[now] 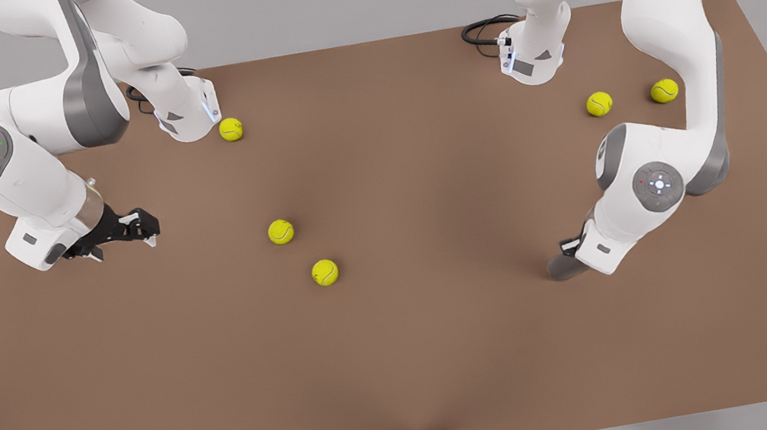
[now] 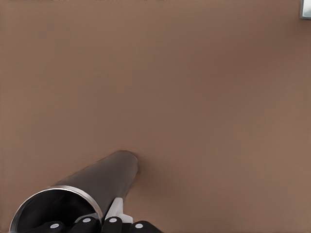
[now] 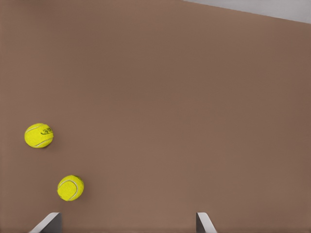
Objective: Put the tennis tube upright
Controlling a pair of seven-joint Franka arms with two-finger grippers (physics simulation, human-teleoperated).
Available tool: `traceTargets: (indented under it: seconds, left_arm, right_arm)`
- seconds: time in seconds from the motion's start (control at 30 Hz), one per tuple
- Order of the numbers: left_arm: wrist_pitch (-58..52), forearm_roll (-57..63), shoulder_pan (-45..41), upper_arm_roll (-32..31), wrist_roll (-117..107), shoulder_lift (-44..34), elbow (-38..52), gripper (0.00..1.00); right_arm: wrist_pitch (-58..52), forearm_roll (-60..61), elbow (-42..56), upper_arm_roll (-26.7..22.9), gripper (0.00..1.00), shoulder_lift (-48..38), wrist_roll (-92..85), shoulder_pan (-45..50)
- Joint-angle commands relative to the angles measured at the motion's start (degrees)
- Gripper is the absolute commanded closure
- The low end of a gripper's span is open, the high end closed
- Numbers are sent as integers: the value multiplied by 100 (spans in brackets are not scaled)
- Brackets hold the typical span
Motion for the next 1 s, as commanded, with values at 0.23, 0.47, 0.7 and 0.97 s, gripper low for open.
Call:
traceTargets:
  seconds: [0.23, 0.47, 0.7, 0.97]
  left_arm:
    - [45, 109, 0, 7, 1, 70, 10, 79]
    - [18, 101, 0, 7, 1, 70, 18, 79]
    - [-96, 92, 0, -2, 19, 9, 80, 0]
    - [-2144, 13, 26, -432, -96, -457, 1056, 0]
  right_arm:
    - [-1, -2, -9, 0, 0, 0, 0, -15]
    - [17, -2, -17, 0, 0, 8, 0, 2]
    - [-1, -2, -17, 0, 0, 0, 0, -6]
    - [26, -2, -35, 0, 0, 8, 0, 2]
